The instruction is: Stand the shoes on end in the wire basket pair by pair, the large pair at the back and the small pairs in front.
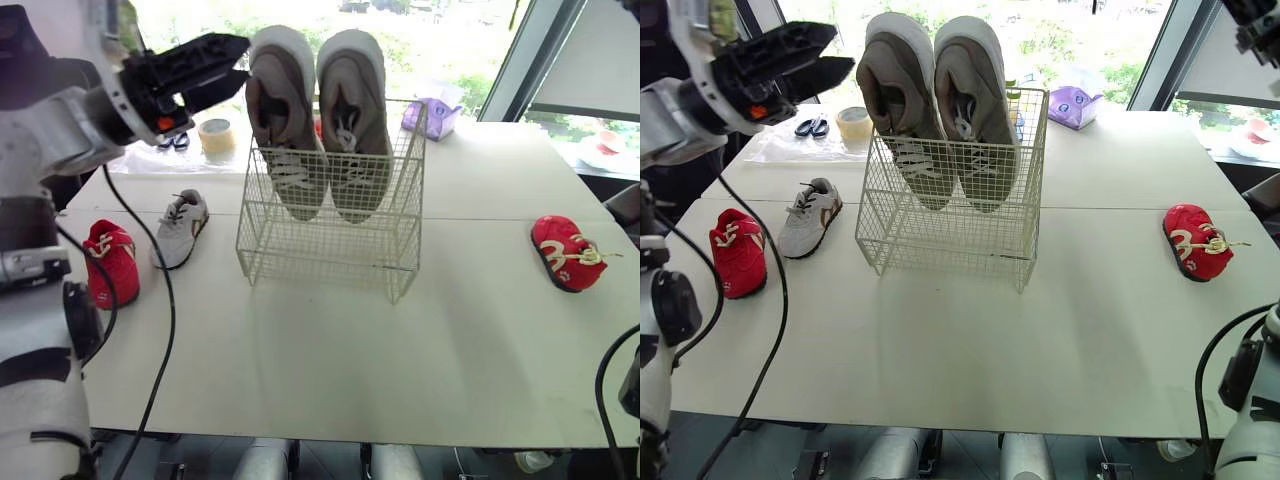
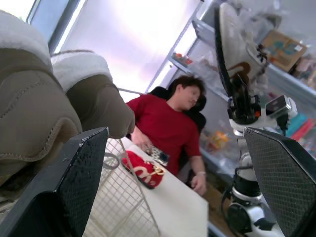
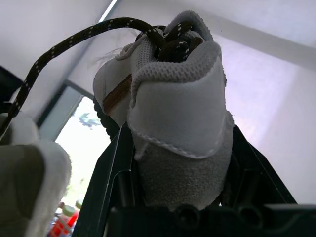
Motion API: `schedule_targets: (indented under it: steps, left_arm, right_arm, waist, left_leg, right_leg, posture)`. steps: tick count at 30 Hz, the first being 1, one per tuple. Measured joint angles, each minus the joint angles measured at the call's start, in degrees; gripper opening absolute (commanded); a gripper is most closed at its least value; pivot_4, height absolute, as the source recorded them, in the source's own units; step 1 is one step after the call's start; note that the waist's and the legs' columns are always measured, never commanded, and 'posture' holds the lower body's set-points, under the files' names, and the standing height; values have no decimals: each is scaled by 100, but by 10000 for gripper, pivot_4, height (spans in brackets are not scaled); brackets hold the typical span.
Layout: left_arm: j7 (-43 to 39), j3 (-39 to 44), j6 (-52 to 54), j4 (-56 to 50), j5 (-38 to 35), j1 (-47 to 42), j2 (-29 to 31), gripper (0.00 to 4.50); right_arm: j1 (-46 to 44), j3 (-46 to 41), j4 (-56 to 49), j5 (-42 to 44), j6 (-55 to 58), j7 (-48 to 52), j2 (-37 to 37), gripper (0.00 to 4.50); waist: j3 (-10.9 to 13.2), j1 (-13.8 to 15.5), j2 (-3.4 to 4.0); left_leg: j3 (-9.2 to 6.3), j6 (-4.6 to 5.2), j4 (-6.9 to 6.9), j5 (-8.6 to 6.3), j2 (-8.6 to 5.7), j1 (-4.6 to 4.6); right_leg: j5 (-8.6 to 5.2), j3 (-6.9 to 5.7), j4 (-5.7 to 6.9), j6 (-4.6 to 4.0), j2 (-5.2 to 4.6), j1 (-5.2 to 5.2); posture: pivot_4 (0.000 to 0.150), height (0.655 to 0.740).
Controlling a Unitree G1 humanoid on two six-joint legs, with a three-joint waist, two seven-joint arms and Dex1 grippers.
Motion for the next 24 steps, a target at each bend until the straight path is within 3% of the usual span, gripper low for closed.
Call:
schedule_targets:
  steps: [4, 9, 24]
  left_arm:
    - [-901, -420, 12, 370, 797, -738, -41, 45000]
    - [-1706, -550, 234, 342, 1235, -721, -205, 45000]
    - [-2783, -575, 165, 775, 2265, -940, -650, 45000]
  right_arm:
    - [-424, 562, -373, 131, 133, 545, -7, 16159]
    - [-358, 825, -708, 184, 256, 636, 268, 16159]
    - [-214, 1038, -978, -151, 246, 781, 530, 16159]
  waist:
    - [7, 17, -6]
    - [10, 57, -11]
    - [10, 40, -11]
  left_leg:
    - [-2, -7, -27, 3, 1, 6]
    - [-7, -30, -40, 16, 0, 3]
    - [-7, -34, -47, 19, -1, 5]
  right_leg:
    - [-1, 1, -7, 0, -4, -3]
    - [0, 4, -8, -2, -9, -10]
    - [1, 2, -6, -2, -6, -12]
  posture:
    - [1500, 6595]
    - [1500, 6595]
    - [1500, 6595]
